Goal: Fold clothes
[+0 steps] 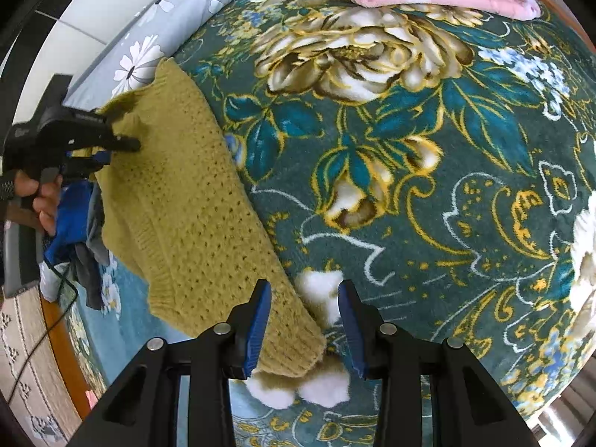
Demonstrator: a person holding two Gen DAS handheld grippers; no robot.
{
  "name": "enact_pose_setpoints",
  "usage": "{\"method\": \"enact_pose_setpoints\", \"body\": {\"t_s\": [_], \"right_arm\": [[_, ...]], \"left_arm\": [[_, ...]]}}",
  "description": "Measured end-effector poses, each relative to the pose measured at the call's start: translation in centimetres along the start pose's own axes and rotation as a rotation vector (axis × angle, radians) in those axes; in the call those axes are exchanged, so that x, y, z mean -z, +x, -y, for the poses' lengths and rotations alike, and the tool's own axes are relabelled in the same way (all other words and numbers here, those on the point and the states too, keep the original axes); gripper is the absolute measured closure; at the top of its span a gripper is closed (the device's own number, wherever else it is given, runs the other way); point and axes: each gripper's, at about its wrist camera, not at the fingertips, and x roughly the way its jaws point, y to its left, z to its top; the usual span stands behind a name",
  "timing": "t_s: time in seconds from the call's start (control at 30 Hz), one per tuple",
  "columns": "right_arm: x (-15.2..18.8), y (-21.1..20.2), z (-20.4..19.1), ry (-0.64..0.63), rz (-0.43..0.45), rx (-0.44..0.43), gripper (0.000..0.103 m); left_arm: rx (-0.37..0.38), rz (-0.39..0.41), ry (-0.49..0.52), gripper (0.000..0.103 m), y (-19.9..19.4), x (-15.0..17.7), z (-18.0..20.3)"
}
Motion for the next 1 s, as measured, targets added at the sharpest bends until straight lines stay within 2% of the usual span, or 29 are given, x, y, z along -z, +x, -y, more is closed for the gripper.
{"method": "enact_pose_setpoints", "body": {"t_s": [0.3, 0.37, 0.5, 0.57, 0.77, 0.9, 1.0], "right_arm": [[0.7, -0.5, -2.4, -0.057, 0.002, -0.036, 0.062], [1.3, -0.5, -2.9, -0.074, -0.003, -0.050, 0.061], [3.0, -0.7, -2.6, -0.015, -0.020, -0.105, 0.055], [3.9, -0.5, -2.4, 0.011, -0.021, -0.105, 0.053], [6.3, -0.4, -5.1, -0.130, 0.009, -0.048, 0.051], [7.2, 0.3, -7.9, -0.289, 0.038, -0.016, 0.045], [7.6, 1.6, -9.6, -0.422, 0.062, 0.048, 0.043]], "left_arm": [[0.121, 0.046, -0.090, 0.093, -2.7, 1.4, -3.9], [0.123, 0.048, -0.109, 0.093, -2.8, 1.9, -5.2], [0.132, 0.054, -0.144, 0.093, -3.1, 2.5, -7.2], [0.141, 0.060, -0.152, 0.093, -3.4, 2.7, -7.9], [0.151, 0.073, -0.131, 0.093, -3.3, 3.1, -7.7], [0.170, 0.067, -0.138, 0.093, -3.0, 3.0, -8.2], [0.195, 0.058, -0.151, 0.093, -2.6, 2.8, -8.5]]}}
